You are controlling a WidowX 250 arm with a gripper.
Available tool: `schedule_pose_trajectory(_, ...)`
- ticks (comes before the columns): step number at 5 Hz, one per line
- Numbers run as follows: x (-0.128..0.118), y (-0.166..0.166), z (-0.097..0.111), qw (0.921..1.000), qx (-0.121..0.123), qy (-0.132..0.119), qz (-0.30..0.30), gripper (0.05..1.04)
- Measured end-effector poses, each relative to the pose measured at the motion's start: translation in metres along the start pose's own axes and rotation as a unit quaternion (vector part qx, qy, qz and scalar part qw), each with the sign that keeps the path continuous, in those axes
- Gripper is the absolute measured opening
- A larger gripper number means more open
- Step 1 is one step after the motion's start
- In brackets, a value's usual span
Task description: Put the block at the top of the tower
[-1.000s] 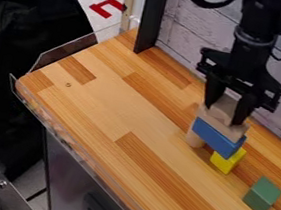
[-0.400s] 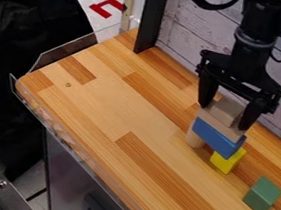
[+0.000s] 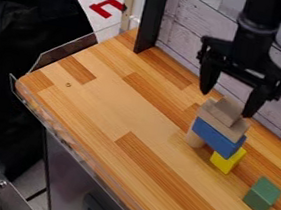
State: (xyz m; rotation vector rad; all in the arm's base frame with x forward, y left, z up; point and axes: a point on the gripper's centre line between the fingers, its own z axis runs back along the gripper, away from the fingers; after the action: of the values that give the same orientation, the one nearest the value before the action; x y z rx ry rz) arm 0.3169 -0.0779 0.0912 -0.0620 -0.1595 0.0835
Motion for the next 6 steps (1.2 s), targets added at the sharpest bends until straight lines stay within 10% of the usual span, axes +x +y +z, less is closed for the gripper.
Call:
schedule_pose_trajectory(2, -0.020, 0.006, 0.032, 0.9994, 0.012, -0.029, 0.013, 0.999)
schedule_pose_trajectory(6, -0.061, 0.001, 0.017, 0.9998, 0.003, 0.015, 0.016, 0.999)
